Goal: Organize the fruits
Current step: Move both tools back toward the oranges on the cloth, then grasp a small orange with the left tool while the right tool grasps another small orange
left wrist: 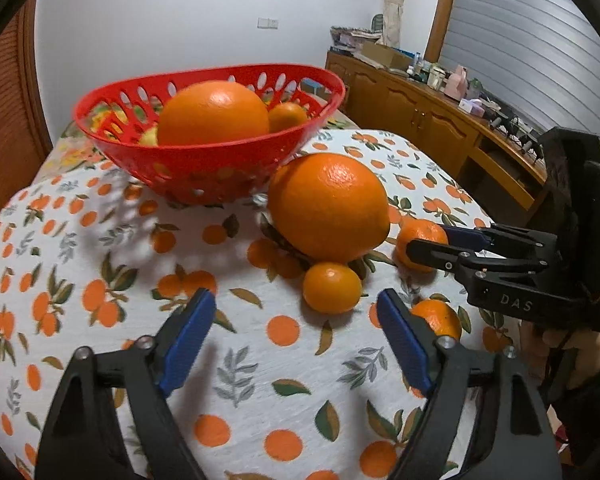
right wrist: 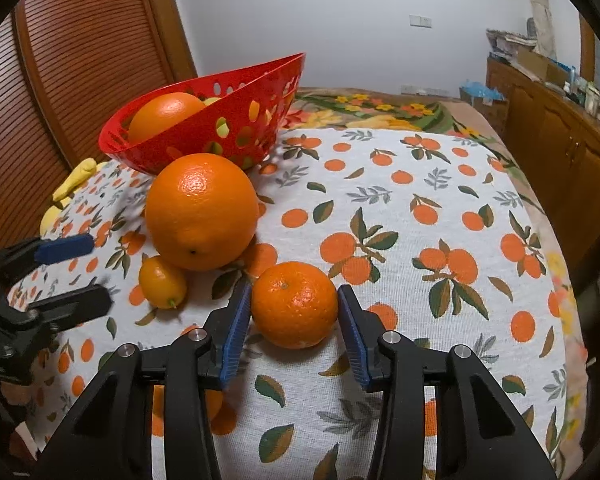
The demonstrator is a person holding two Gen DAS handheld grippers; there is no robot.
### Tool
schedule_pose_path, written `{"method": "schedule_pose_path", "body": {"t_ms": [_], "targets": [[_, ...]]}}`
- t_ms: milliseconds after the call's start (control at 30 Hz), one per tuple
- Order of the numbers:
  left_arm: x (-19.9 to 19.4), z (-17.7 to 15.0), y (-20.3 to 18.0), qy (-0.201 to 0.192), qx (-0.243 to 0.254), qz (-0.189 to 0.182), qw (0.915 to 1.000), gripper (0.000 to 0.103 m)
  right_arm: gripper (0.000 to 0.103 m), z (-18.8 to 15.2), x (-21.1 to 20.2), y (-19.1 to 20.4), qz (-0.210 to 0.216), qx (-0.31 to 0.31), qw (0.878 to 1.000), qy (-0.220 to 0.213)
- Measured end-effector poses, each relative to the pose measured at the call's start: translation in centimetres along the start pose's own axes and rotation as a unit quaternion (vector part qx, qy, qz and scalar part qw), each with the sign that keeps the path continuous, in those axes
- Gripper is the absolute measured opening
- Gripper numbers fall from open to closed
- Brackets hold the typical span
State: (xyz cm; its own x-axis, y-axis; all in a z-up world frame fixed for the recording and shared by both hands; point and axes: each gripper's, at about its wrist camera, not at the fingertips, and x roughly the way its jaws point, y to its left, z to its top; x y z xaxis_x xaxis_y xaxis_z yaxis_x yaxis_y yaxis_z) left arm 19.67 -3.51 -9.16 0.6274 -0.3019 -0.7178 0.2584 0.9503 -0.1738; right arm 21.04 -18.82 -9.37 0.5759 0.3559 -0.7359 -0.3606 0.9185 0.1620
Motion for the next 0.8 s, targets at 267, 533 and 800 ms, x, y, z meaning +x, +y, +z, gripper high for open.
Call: {"method": "schedule_pose_path", "body": {"t_ms": [267, 533, 800], "targets": [[1.7, 0.8, -0.6, 0.020, -0.007, -0.023, 0.9995, 0.062, 0.044, -0.1, 0.1, 0.1, -0.004, -0.003, 1.000, -0.001], [2.8, 1.1, -1.0, 0.037, -0.008, -0.035, 0.9987, 0.052, 0.044, -0.1, 0.1, 0.1, -0.006, -0.004, 1.000, 0.000], [3.4, 0.9, -0.8, 0.047, -0.017, -0.049, 0.9976, 0.039, 0.044, -0.1, 0.1, 0.1, -0.005, -0.004, 1.000, 0.000]]}}
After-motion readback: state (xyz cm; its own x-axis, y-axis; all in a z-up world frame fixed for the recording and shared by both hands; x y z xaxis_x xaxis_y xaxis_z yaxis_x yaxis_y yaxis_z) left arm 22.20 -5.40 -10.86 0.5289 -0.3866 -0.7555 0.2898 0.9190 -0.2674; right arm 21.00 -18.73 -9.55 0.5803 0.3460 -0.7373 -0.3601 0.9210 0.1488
